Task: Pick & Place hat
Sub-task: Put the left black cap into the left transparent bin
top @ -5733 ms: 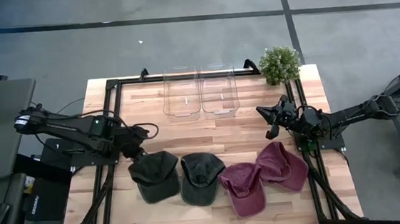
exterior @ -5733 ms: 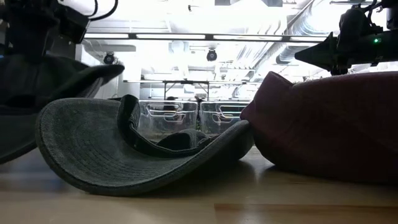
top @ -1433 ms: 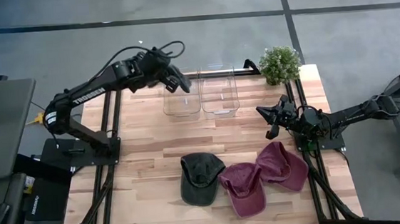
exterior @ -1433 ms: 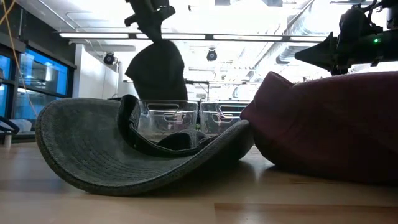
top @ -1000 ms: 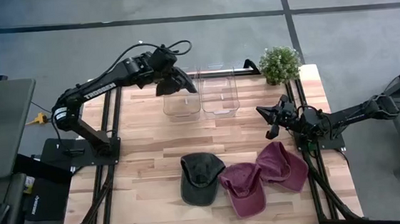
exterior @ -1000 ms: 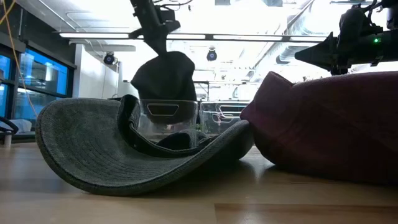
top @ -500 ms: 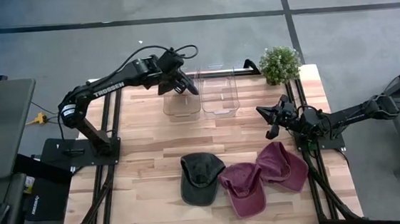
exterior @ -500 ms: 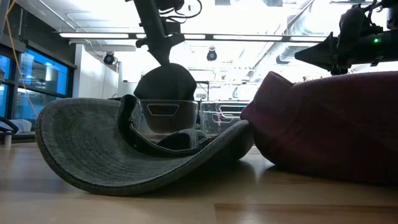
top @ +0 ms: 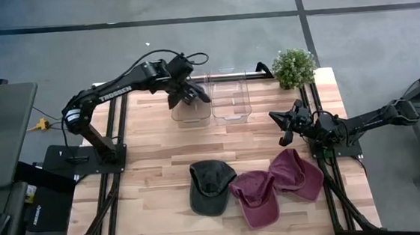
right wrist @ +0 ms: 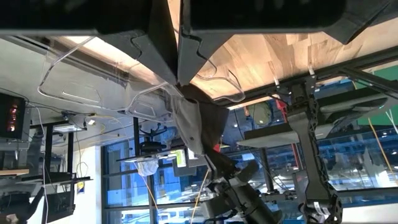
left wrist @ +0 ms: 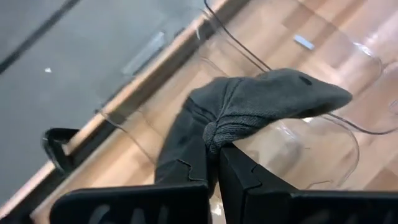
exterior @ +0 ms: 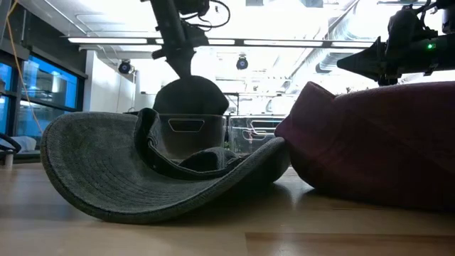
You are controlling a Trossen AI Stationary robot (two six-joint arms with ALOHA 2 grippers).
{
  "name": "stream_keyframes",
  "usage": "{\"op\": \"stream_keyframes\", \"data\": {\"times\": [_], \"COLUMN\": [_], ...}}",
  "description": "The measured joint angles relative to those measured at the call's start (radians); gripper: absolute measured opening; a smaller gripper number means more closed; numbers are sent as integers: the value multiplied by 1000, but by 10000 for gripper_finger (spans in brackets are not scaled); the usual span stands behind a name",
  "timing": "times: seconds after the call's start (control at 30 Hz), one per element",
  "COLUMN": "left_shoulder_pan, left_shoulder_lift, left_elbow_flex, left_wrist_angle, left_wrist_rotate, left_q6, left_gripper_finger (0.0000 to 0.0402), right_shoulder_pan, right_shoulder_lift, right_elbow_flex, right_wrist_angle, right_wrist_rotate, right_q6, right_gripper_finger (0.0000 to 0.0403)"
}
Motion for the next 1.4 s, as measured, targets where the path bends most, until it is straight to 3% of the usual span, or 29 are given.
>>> {"op": "stream_keyframes", "data": {"times": [0.37,0.73,1.0,1.27,1.4], "left_shoulder_pan": [0,-11,-79,-140,-138], "left_shoulder_lift": [109,117,112,112,112], "left_elbow_flex": [-2,-2,-2,-2,-2], "left_wrist_angle": [-50,-147,-274,-321,-320], "left_wrist_rotate": [51,153,239,230,172], "left_q6": [-22,-67,-74,-93,-93], "left_gripper_finger": [0,0,0,0,0], "right_shoulder_pan": [0,0,0,0,0], "right_shoulder_lift": [0,0,0,0,0], "right_elbow_flex": [0,0,0,0,0], "right_wrist_angle": [0,0,0,0,0], "right_wrist_rotate": [0,0,0,0,0], "right_q6": [0,0,0,0,0], "right_gripper_finger": [5,8,9,6,5]}}
